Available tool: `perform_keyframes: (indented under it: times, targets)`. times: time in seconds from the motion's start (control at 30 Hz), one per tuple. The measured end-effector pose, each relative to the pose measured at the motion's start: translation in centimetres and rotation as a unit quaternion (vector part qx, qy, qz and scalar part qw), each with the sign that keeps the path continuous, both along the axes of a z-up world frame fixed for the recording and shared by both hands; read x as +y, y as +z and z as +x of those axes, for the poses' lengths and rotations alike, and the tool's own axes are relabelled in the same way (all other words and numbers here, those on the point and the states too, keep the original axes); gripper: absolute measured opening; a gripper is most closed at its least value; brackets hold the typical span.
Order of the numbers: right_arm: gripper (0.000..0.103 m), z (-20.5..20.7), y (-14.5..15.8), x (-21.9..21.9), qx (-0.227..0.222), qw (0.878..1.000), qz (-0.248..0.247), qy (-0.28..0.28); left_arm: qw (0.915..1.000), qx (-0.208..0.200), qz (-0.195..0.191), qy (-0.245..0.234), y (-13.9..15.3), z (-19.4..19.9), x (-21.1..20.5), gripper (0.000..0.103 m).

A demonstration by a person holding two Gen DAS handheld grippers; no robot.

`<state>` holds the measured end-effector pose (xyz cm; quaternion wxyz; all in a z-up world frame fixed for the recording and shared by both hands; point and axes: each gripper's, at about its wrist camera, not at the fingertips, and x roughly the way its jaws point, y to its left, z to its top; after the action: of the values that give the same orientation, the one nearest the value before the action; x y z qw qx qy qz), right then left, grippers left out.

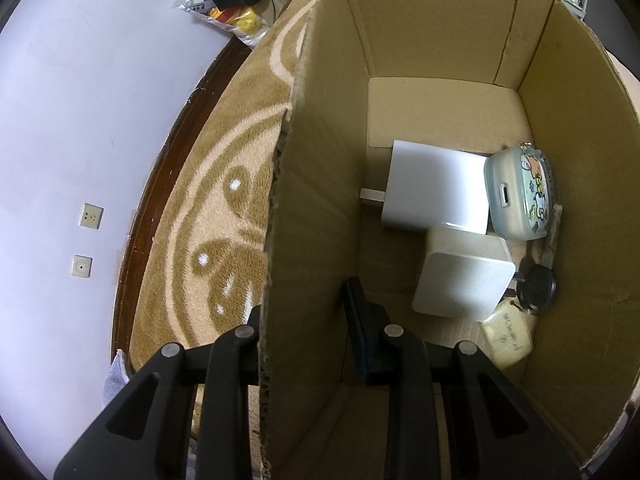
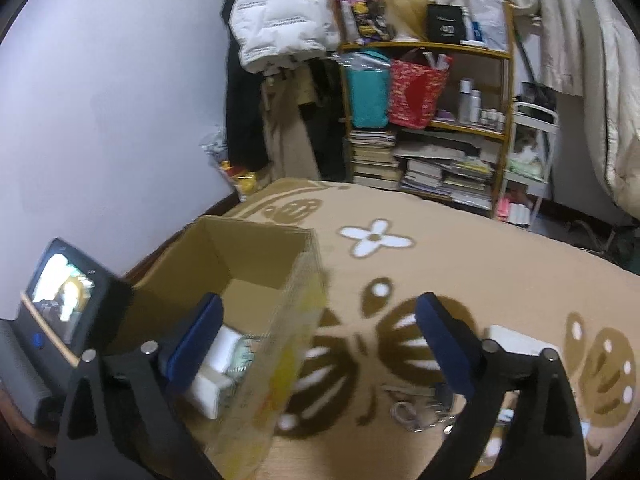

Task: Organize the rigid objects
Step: 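Move the right gripper back over the white wall-plate device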

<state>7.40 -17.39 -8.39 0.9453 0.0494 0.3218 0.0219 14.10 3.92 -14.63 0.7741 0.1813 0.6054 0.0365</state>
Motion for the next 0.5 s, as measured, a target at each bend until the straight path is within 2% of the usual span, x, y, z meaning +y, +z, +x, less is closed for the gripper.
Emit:
perform_keyframes:
  times: [0.5]
  targets:
    - [0.103,1.8,-3.7,-9.1,0.059,0.991,0.004,-0.118,1.0,-0.001,0.005,-0.004,-0.1,-0.2,-0.2,0.027]
